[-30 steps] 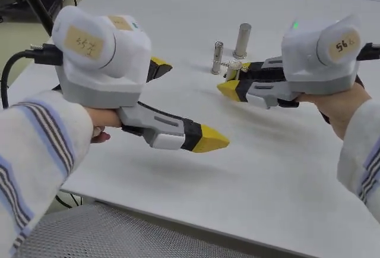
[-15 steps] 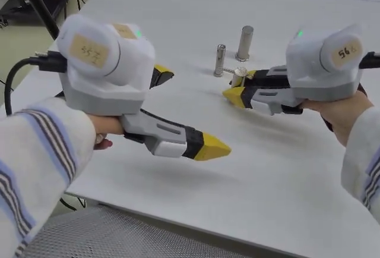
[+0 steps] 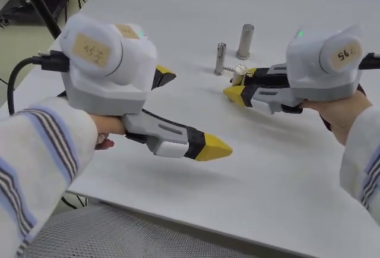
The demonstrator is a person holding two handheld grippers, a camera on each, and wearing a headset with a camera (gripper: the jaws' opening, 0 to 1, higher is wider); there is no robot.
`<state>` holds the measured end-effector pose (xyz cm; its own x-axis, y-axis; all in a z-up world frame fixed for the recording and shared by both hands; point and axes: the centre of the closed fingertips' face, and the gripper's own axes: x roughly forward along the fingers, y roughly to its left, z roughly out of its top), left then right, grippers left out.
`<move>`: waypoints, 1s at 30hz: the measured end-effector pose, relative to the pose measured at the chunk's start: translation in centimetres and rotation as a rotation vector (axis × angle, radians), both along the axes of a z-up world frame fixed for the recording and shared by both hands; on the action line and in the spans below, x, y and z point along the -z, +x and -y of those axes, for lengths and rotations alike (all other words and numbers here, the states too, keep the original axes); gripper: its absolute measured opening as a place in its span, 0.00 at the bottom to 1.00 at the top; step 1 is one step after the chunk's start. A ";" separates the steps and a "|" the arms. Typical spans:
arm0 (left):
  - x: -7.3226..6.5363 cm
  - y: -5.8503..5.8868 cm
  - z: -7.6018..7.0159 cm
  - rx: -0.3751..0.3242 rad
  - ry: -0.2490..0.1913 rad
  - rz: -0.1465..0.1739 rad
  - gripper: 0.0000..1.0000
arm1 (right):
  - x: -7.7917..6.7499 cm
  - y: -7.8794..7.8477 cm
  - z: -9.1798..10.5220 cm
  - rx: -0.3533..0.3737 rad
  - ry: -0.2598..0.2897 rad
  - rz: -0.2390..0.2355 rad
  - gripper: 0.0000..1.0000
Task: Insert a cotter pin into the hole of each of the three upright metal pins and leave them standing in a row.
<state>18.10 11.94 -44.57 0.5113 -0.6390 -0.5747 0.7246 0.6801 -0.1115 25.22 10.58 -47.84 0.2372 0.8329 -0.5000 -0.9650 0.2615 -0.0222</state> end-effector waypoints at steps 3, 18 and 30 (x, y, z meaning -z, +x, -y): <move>0.0 0.0 0.0 -0.001 0.000 0.000 0.98 | 0.0 -0.1 0.0 -0.003 0.000 -0.001 0.09; -1.1 0.3 -0.5 -0.025 -0.022 0.019 0.98 | -2.8 0.3 1.9 0.052 0.041 0.034 0.53; -2.5 0.6 -0.7 -0.031 -0.034 0.057 0.98 | -7.6 -2.2 6.7 0.127 0.114 -0.002 0.74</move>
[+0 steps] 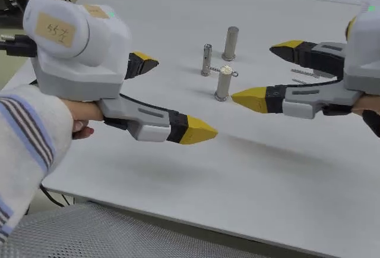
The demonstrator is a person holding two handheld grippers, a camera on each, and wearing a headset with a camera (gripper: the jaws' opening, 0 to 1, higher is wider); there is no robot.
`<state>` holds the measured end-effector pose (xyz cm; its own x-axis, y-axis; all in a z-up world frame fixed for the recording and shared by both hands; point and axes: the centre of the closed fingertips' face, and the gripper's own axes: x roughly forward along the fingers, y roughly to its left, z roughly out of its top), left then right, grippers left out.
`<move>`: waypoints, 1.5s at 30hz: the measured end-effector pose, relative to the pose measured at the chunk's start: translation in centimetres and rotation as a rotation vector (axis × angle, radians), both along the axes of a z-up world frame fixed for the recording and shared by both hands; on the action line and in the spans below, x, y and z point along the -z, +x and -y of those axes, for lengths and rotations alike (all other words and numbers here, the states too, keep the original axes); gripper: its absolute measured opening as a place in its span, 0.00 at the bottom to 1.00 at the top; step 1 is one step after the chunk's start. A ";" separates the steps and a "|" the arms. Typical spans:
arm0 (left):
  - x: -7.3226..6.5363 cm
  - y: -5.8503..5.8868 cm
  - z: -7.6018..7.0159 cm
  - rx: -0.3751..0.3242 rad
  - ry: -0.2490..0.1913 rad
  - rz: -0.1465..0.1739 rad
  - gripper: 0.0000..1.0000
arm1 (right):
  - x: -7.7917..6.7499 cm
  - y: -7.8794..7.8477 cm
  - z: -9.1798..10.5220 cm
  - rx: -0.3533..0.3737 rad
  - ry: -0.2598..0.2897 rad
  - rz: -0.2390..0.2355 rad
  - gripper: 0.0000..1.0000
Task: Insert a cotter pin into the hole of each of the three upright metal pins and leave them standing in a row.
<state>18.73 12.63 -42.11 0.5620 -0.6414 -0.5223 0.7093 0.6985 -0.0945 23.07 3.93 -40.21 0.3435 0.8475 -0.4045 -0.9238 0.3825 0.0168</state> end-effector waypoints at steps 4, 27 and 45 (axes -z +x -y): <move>-0.2 0.0 0.1 0.004 -0.005 0.002 0.97 | -0.6 -0.5 1.5 0.048 0.047 -0.028 0.81; -1.1 0.6 -0.3 0.001 -0.021 0.011 0.96 | 1.3 -2.6 10.1 0.382 0.039 -0.230 0.98; -2.7 2.7 -0.3 -0.019 -0.037 0.034 0.93 | 1.6 -3.7 11.3 0.465 0.048 -0.270 0.98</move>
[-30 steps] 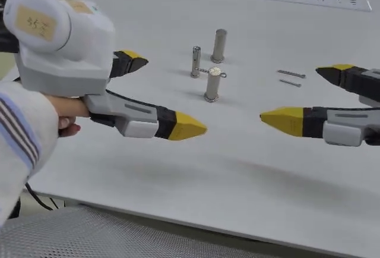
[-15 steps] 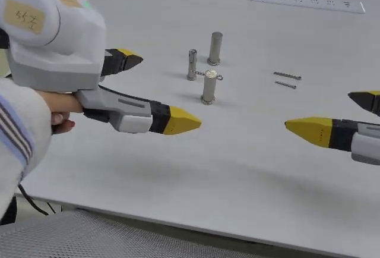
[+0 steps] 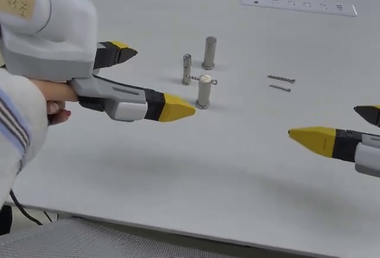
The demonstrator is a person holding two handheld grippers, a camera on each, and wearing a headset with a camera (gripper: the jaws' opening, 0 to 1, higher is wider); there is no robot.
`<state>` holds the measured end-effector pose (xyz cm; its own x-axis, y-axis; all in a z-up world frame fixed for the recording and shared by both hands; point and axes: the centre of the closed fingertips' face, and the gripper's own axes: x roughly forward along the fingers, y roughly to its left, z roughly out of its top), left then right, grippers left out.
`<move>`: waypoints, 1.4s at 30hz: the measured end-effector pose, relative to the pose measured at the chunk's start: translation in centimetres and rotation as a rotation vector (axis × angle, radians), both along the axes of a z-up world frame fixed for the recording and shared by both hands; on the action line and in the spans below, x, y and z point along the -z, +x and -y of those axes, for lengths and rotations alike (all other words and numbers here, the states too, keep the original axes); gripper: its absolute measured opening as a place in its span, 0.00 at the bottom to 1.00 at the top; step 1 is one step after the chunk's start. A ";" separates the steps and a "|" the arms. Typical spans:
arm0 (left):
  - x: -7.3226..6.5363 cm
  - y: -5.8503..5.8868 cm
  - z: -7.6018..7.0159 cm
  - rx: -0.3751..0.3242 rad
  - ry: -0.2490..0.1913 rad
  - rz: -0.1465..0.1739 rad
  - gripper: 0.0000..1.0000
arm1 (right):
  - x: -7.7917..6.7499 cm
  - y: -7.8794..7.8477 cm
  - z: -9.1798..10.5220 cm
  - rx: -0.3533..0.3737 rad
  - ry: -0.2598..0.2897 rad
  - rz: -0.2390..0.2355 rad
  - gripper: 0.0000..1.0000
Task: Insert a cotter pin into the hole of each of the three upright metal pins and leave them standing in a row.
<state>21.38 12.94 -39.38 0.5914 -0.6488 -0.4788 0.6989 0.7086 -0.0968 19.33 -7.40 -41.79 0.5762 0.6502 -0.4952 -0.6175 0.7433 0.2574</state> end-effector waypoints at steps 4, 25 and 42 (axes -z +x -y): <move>-0.4 0.7 -0.1 -0.010 -0.009 0.002 0.90 | 0.0 -0.2 -0.1 0.002 0.001 -0.005 0.97; 0.7 5.7 -0.4 -0.049 0.051 -0.026 0.59 | 0.3 -1.3 0.2 -0.002 -0.016 -0.017 0.95; 3.3 7.8 -0.7 -0.040 0.127 -0.053 0.36 | 0.5 -1.6 0.3 -0.005 -0.009 -0.031 0.93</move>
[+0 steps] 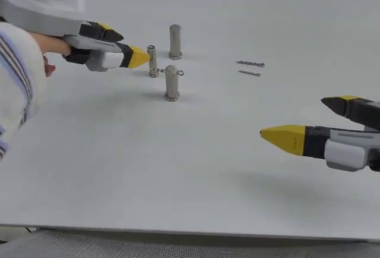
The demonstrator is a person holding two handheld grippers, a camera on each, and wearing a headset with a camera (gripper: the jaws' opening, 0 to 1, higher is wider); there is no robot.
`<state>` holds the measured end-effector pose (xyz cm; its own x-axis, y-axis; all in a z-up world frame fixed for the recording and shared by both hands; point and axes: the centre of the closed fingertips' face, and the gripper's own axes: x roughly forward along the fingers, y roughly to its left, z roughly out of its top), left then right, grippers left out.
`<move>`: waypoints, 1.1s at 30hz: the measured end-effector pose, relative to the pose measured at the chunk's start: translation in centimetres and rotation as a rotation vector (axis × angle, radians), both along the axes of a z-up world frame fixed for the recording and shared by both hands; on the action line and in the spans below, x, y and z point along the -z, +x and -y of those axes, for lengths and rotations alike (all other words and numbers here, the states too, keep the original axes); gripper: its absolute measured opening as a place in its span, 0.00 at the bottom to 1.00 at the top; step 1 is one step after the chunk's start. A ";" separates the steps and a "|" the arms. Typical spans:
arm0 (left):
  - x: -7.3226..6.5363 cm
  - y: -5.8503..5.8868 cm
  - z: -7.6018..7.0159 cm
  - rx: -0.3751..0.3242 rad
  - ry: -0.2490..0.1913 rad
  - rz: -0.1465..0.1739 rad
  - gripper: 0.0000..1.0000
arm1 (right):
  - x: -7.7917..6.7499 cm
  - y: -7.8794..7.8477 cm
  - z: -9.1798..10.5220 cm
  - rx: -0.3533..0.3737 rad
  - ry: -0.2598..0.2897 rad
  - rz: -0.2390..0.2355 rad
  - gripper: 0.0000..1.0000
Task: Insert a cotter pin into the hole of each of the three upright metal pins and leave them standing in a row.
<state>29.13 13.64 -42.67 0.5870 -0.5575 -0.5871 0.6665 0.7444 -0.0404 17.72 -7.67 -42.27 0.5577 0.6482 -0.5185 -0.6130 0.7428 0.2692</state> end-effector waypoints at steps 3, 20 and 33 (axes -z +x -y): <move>0.3 0.1 0.4 0.016 0.004 -0.007 0.34 | 0.0 0.0 0.0 0.002 0.002 -0.002 0.93; 2.4 0.8 2.1 0.096 0.038 -0.033 0.16 | 0.8 -0.2 0.3 0.014 0.016 -0.026 0.91; 2.7 1.1 2.6 0.104 0.020 -0.032 0.06 | 1.0 -0.3 0.0 -0.004 0.022 -0.034 0.90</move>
